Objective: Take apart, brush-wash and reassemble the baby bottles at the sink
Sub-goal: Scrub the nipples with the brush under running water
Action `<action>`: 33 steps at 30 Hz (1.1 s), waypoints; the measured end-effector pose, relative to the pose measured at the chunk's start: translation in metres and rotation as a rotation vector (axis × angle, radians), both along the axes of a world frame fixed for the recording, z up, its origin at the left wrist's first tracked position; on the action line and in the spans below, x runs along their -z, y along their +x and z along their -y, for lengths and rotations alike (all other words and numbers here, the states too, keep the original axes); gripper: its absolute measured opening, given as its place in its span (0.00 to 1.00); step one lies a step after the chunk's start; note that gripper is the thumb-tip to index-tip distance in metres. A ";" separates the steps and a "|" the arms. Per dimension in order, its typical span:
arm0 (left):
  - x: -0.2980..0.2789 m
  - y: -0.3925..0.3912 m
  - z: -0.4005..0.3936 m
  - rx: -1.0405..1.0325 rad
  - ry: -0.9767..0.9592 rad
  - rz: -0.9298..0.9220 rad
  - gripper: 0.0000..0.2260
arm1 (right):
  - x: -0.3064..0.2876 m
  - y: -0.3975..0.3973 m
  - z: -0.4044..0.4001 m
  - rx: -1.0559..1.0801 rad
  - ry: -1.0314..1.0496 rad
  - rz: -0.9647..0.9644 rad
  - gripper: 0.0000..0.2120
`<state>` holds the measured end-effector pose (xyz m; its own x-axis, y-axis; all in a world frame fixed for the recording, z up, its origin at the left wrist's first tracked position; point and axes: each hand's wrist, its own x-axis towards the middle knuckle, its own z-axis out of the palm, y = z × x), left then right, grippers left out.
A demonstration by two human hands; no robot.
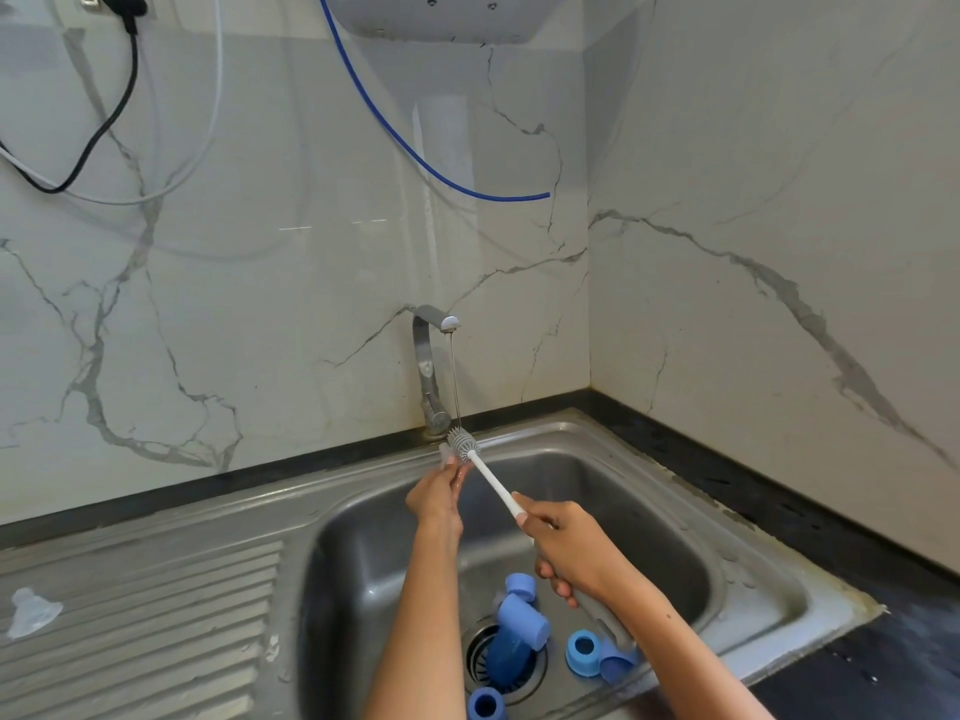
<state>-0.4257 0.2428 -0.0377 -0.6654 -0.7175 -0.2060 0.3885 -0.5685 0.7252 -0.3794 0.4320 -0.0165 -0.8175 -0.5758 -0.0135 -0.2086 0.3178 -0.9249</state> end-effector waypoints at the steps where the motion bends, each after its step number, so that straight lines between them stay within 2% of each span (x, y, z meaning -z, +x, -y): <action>1: 0.000 -0.001 0.001 -0.038 -0.011 0.008 0.13 | -0.001 0.000 -0.001 -0.005 -0.002 0.004 0.19; 4: 0.001 -0.002 0.006 -0.102 -0.084 0.047 0.13 | -0.001 -0.001 -0.004 -0.020 0.006 0.033 0.19; 9: 0.001 0.000 -0.010 0.016 -0.389 0.140 0.13 | 0.000 0.004 -0.001 0.015 0.044 -0.057 0.20; 11: 0.003 -0.001 -0.013 0.021 -0.452 0.152 0.12 | 0.000 0.004 0.002 0.020 0.056 -0.071 0.19; 13: 0.004 0.000 -0.012 -0.028 -0.462 0.193 0.11 | -0.001 0.002 0.001 0.008 0.060 -0.052 0.19; 16: 0.005 0.003 -0.007 -0.207 -0.479 0.381 0.08 | -0.001 0.003 -0.007 -0.049 0.077 0.002 0.19; 18: 0.005 0.002 -0.003 -0.250 -0.528 0.448 0.10 | 0.000 0.006 -0.010 -0.075 0.082 0.033 0.18; 23: 0.008 0.001 -0.012 -0.114 -0.738 0.428 0.09 | 0.002 0.001 -0.008 -0.009 0.077 0.014 0.19; 28: 0.009 -0.001 -0.013 -0.107 -0.680 0.372 0.08 | -0.001 0.003 0.002 0.013 0.081 -0.067 0.20; 33: 0.012 0.002 -0.005 -0.176 -0.545 0.360 0.08 | 0.004 0.004 -0.010 -0.021 0.087 -0.009 0.19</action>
